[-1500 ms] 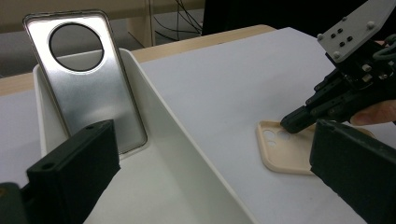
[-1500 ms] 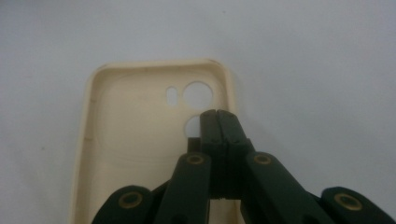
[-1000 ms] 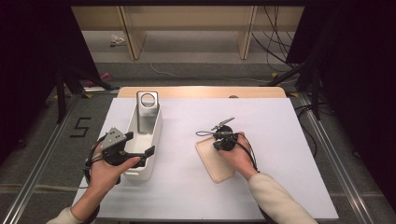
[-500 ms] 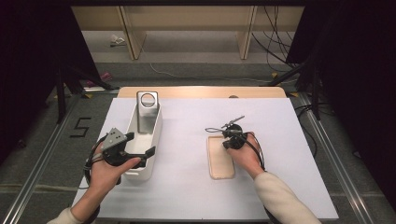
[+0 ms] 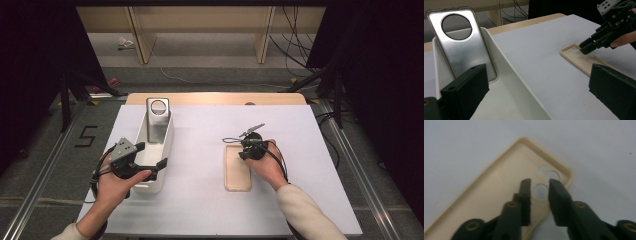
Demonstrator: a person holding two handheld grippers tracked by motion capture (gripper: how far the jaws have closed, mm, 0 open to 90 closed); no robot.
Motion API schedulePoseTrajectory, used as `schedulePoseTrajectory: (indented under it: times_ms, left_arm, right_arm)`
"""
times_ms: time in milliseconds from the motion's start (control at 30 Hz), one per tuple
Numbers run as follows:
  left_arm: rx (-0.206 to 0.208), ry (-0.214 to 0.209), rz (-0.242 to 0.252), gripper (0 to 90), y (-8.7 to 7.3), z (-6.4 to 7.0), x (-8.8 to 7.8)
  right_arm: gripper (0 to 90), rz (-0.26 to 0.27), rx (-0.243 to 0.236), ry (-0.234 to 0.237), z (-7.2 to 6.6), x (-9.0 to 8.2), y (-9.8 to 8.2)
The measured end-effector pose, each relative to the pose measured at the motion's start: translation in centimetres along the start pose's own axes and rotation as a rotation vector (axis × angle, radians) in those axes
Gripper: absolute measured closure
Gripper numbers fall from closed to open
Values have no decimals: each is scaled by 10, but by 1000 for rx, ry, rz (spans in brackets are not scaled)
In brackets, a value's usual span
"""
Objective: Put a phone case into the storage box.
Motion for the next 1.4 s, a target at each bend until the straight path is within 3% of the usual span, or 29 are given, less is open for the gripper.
schedulePoseTrajectory:
  times_ms: [200, 433, 800, 1400]
  left_arm:
    - [10, -14, -5, 22, -4, 3, -2]
    - [22, -16, 1, 22, -7, 5, -5]
    - [37, -17, -3, 21, -12, 6, -6]
    - [38, -20, -4, 21, -12, 7, -5]
  right_arm:
    - [359, 18, -203, 32, -7, -21, -2]
    - [190, 15, -305, 78, -16, -37, -15]
    - [192, -55, -456, 108, -36, -44, -36]
    - [219, -176, -601, 110, -58, -36, -48]
Point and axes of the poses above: each handheld gripper's, and its own axes: x roughly forward along the jaws, y roughly out of its top, z roughly to its right, the point moved 8 cm from there along x, roughly forward along the jaws, and after that the axes turned 2 degrees about y, right-handed, at the moved point
